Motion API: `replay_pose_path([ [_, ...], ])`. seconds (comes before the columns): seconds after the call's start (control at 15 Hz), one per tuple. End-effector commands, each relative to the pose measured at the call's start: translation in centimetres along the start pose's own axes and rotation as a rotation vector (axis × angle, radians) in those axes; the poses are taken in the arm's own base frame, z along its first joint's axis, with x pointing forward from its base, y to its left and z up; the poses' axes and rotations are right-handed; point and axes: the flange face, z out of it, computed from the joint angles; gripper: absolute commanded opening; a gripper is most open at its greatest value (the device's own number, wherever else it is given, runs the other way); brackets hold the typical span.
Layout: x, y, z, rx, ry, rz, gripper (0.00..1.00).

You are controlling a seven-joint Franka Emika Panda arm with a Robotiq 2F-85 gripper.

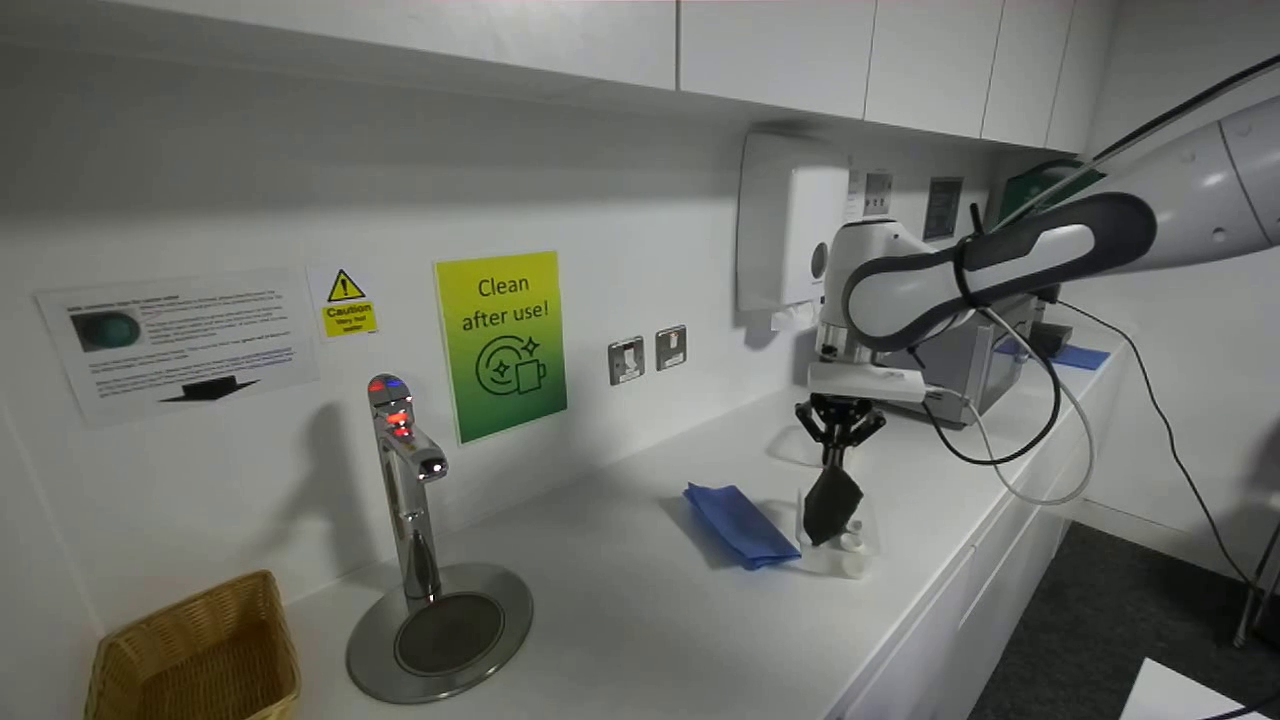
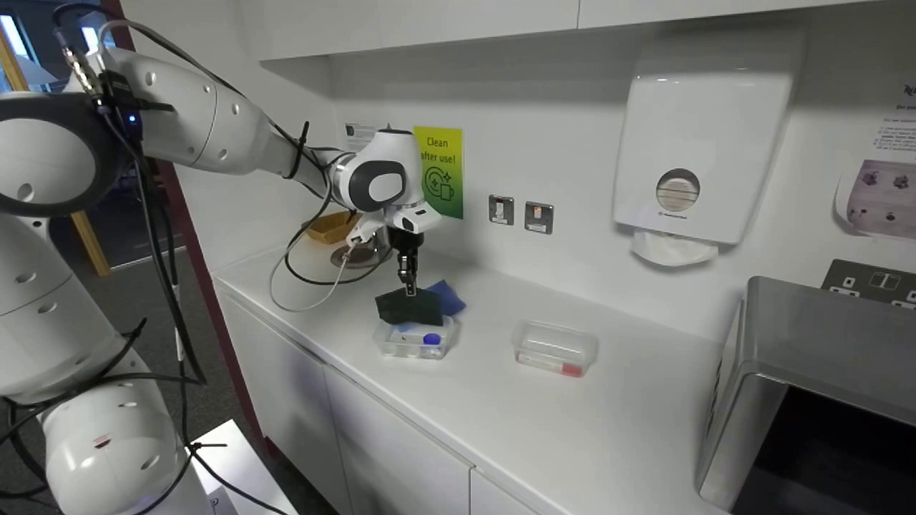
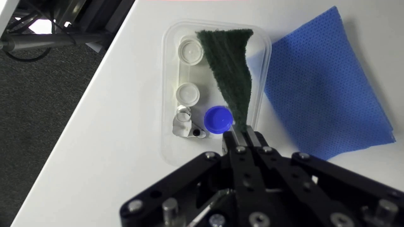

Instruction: Put the grey towel in the clear container on the left.

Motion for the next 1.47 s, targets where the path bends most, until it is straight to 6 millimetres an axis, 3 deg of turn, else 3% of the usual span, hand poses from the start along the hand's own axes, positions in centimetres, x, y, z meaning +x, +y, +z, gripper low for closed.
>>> replay_pose_path([
  [0.0, 0.5, -0.5, 0.1, 0.014, 0.005, -0.022, 0.01],
  [0.47, 1.0, -0.4, 1.1, -0.002, 0.008, -0.017, 0.01],
  [0.93, 1.5, -0.8, 4.0, 0.001, -0.006, -0.021, 0.01],
  [1.27, 1.4, -1.0, 4.5, 0.005, -0.007, -0.025, 0.01],
  [1.33, 1.4, -0.9, 4.5, 0.006, -0.009, -0.027, 0.18],
  [1.4, 1.4, -0.9, 4.5, 0.006, -0.009, -0.027, 0.29],
])
